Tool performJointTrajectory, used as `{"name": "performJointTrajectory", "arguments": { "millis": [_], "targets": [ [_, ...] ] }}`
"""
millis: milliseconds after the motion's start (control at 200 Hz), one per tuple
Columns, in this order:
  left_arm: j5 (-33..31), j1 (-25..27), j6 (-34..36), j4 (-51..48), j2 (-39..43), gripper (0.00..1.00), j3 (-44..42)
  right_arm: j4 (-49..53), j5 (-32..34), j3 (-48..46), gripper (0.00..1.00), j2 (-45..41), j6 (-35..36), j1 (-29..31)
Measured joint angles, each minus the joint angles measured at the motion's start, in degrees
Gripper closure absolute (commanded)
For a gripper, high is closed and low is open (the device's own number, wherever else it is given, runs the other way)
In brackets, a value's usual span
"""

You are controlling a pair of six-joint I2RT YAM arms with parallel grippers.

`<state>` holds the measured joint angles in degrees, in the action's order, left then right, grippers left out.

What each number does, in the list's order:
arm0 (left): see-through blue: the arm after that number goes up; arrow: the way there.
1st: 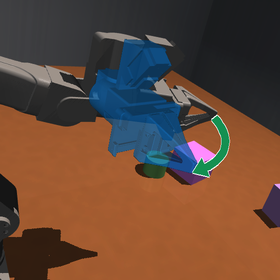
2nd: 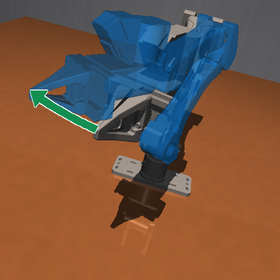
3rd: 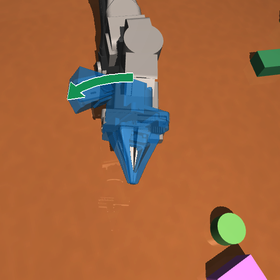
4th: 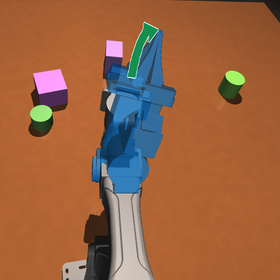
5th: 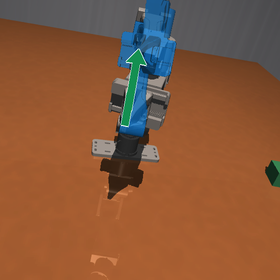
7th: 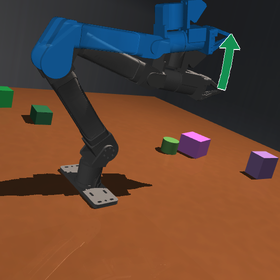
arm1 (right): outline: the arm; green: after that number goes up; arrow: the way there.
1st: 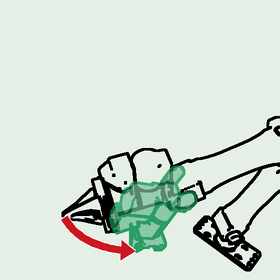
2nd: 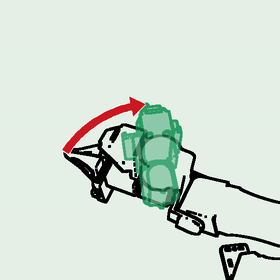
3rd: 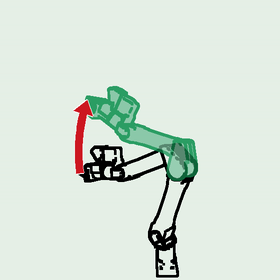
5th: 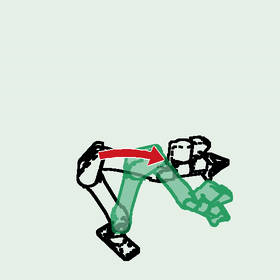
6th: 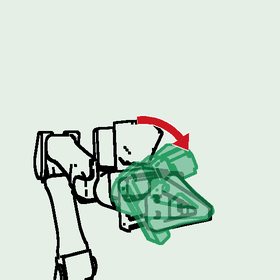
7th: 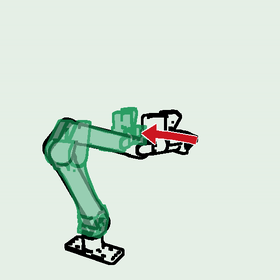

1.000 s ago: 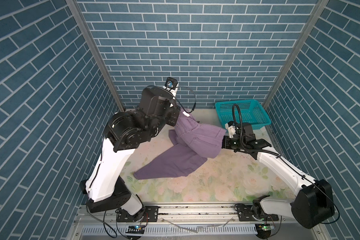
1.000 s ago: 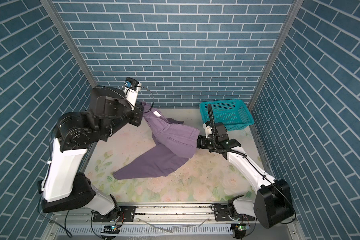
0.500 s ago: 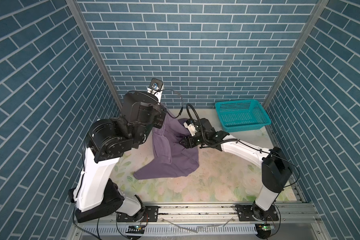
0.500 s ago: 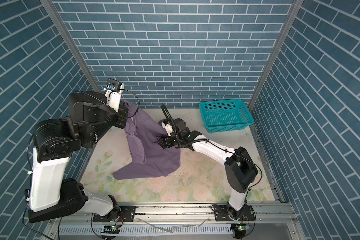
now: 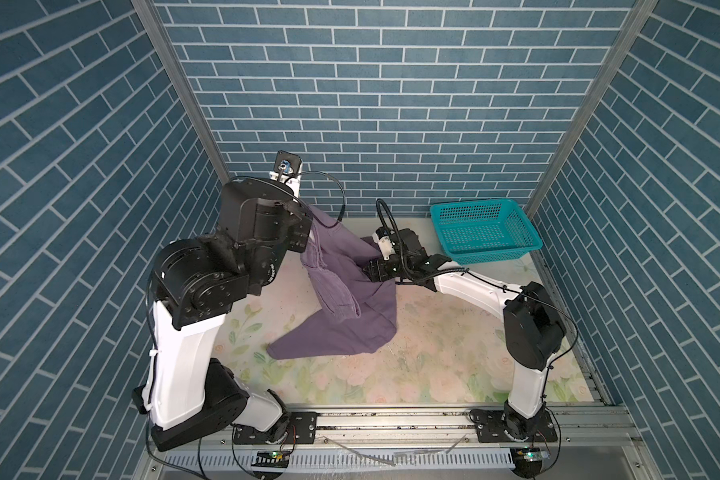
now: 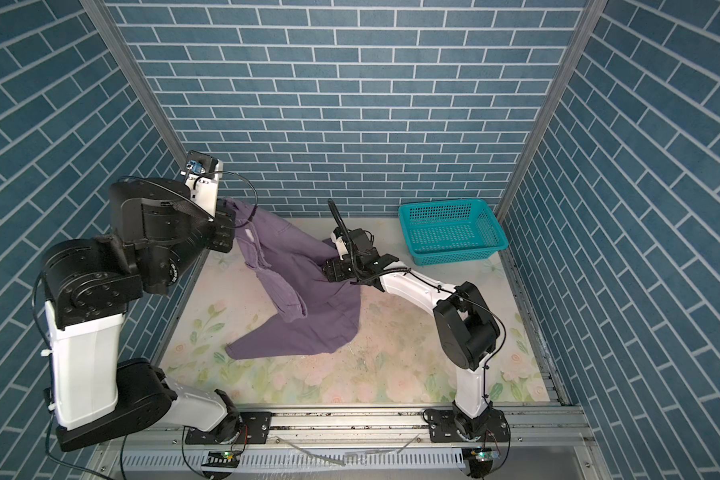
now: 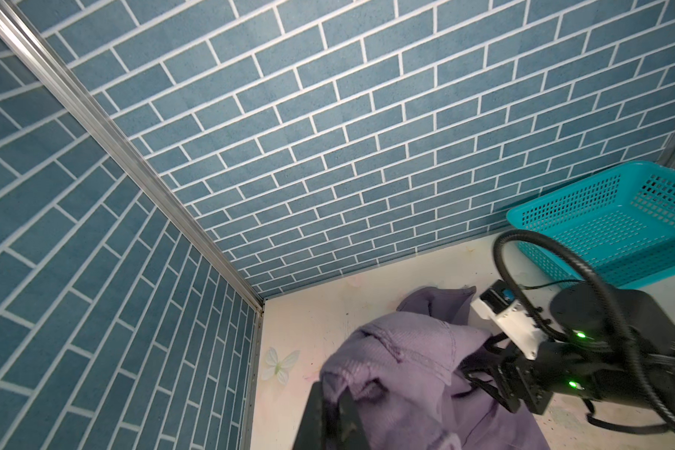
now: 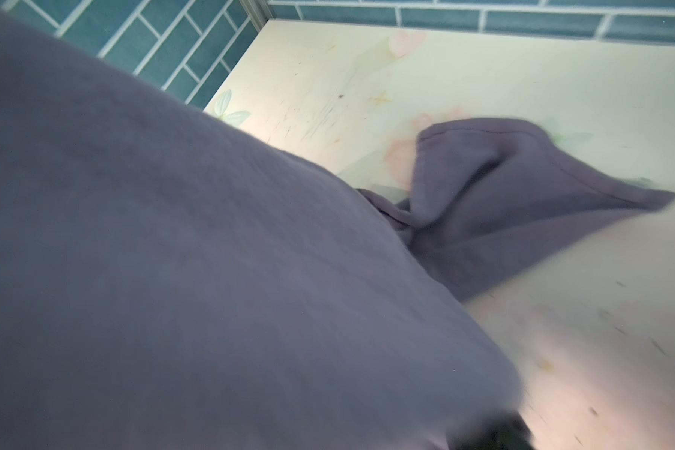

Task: Fold and stack the trousers
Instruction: 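Lift the trousers with both grippers, stretching them apart in the air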

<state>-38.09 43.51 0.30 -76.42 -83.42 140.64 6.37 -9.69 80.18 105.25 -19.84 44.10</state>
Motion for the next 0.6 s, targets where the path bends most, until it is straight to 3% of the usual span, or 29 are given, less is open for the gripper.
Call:
{"name": "performJointTrajectory", "arguments": {
  "millis": [170, 320, 495, 595],
  "targets": [
    [0.9, -0.7, 0.0, 0.0, 0.1, 0.92, 0.0, -2.4, 0.3, -1.2, 0.48, -2.1, 0.4, 0.2],
    [1.3, -1.5, -0.1, -1.4, -0.1, 0.92, 0.2, -2.3, -0.7, -0.5, 0.50, -1.3, 0.4, 0.9],
    [2.5, -2.2, -0.2, -4.2, -2.9, 0.92, 2.6, -1.1, -1.2, 4.6, 0.28, -0.4, 1.8, 3.0],
    [3.4, -2.3, -0.3, -5.1, -4.2, 0.92, 2.8, -0.9, -0.4, 8.0, 0.24, 0.0, 2.7, 3.8]
  ]
}}
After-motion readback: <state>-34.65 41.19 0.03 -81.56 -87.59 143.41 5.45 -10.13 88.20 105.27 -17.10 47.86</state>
